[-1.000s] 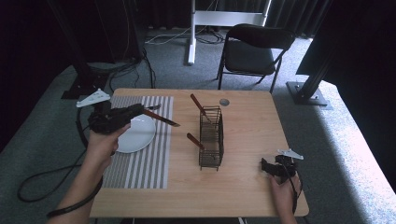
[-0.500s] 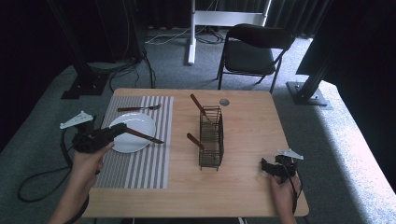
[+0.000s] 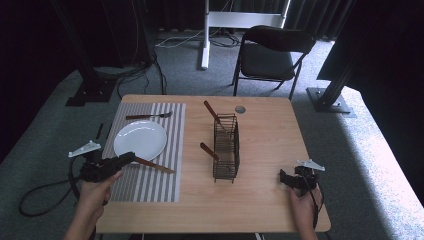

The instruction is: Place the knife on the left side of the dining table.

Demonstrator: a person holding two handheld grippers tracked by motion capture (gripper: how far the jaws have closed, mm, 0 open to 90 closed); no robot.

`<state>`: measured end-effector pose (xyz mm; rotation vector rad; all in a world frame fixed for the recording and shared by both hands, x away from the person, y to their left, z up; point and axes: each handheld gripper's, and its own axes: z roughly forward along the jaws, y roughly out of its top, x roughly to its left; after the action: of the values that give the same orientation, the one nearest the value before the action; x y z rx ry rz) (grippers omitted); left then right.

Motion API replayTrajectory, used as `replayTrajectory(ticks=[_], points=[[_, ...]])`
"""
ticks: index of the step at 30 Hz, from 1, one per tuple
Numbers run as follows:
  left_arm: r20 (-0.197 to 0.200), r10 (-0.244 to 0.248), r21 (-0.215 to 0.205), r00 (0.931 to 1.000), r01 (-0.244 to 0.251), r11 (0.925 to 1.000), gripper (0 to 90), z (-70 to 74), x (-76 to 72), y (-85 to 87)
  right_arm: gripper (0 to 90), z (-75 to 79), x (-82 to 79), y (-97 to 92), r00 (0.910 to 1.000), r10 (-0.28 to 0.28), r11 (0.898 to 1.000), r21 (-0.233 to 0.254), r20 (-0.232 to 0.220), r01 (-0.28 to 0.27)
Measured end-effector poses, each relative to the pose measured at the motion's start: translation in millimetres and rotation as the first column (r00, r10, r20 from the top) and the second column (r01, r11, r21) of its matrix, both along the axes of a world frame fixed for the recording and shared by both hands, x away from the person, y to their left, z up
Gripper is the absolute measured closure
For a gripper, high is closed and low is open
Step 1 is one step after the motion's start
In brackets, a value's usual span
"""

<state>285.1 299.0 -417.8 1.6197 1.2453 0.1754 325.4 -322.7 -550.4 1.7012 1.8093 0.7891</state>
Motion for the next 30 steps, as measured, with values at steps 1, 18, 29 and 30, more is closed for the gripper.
replayTrajectory(ticks=[1,18,29,30], points=[[-0.009,0.001,-0.003,1.0,-0.001,1.0,81.0,-3.1,0.5,0.3,12.6,0.0,0.0,0.0,1.0,0.0,1.0,0.0,0.0,0.0],[-0.105,0.133,-0.035,0.9855,-0.137,0.9899,74.9,-39.5,1.8,33.3,12.6,0.0,0.0,0.0,1.0,0.0,1.0,0.0,0.0,0.0],[-0.171,0.231,-0.012,0.9577,-0.236,0.9716,65.7,-74.4,10.3,53.1,12.6,0.1,-0.1,0.1,1.0,-0.001,1.0,0.0,-0.001,0.001],[-0.175,0.236,0.001,0.956,-0.239,0.971,64.7,-76.9,10.9,53.5,12.6,0.1,0.0,0.1,1.0,-0.001,1.0,0.001,-0.001,0.001]])
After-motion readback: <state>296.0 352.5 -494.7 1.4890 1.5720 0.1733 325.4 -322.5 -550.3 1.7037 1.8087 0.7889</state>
